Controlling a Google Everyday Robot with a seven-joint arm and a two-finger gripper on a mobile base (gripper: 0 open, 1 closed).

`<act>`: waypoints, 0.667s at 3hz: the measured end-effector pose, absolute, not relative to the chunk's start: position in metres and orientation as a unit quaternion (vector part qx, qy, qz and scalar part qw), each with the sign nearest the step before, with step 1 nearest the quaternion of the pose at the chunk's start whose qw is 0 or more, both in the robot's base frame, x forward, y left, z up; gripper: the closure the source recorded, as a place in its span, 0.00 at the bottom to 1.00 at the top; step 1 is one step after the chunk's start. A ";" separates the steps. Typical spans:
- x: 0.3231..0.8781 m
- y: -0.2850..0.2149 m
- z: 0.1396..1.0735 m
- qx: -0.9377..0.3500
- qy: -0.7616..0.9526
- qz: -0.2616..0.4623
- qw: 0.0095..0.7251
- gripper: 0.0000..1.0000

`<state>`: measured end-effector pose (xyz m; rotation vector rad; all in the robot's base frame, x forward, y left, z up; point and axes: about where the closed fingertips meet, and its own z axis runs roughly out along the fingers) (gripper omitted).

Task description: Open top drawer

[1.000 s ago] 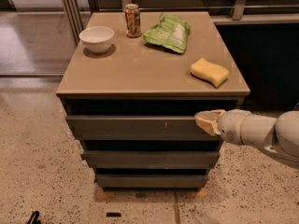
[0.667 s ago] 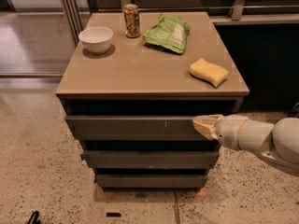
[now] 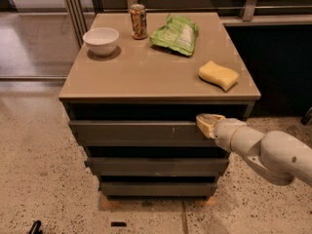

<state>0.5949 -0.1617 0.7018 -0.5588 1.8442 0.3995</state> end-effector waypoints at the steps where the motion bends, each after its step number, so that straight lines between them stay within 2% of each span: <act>1: 0.633 -0.163 0.698 -0.223 0.773 0.148 0.575 1.00; 2: 0.633 -0.163 0.698 -0.223 0.773 0.148 0.575 1.00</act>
Offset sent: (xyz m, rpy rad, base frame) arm 0.0320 -0.0008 -0.0036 -0.0059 -0.0401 -0.0378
